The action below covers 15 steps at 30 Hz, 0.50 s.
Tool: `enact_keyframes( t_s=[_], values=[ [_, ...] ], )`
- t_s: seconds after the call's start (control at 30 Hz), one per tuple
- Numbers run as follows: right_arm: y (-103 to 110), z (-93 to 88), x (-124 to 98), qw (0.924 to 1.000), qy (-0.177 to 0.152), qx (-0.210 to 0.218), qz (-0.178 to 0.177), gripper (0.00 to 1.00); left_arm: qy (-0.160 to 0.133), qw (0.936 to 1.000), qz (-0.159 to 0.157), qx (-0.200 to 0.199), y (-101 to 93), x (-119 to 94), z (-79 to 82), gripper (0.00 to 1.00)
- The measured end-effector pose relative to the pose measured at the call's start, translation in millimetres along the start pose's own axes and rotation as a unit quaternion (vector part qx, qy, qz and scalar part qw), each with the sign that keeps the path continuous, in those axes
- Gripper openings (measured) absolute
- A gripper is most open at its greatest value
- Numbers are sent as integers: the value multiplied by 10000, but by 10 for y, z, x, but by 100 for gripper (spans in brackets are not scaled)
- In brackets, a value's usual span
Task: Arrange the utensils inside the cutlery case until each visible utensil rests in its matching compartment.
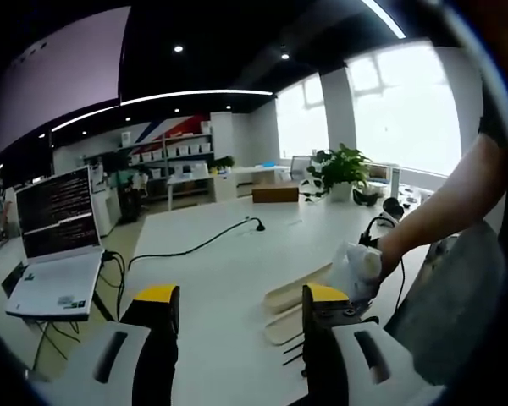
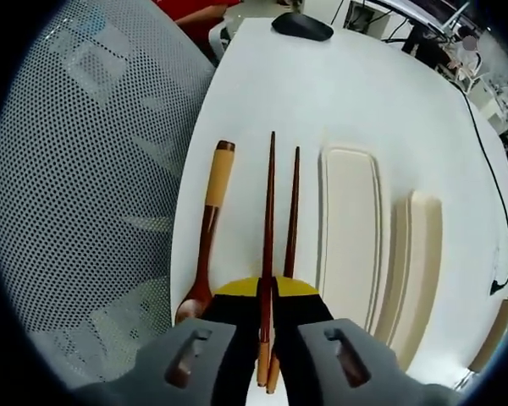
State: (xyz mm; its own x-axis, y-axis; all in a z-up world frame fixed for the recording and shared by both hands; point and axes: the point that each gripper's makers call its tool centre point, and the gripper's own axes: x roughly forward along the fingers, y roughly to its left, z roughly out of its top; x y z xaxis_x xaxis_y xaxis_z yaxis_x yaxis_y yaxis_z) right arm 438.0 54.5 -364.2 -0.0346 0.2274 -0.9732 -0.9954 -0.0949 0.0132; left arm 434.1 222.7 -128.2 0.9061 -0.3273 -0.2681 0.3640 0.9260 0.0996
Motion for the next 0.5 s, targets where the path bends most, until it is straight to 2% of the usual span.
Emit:
enact_keyframes(
  t_s=[0.27,0.37,0.4,0.43,0.5],
  values=[
    [-8,-4,-2,9999,-57,157,13,0,8,10000,4,1,-4,1,3,60],
    [14,-3,0,9999,-98,-94,102,1,7,10000,12,5,-3,-1,3,60],
    [-2,-1,0,9999,-88,-52,112,1,6,10000,15,7,-2,-1,4,60],
    [8,-3,-3,9994,-39,332,126,1,6,10000,17,7,-3,-1,4,60],
    [-6,11,3,9996,-25,242,108,1,9,10000,22,8,-3,-2,4,60]
  ],
)
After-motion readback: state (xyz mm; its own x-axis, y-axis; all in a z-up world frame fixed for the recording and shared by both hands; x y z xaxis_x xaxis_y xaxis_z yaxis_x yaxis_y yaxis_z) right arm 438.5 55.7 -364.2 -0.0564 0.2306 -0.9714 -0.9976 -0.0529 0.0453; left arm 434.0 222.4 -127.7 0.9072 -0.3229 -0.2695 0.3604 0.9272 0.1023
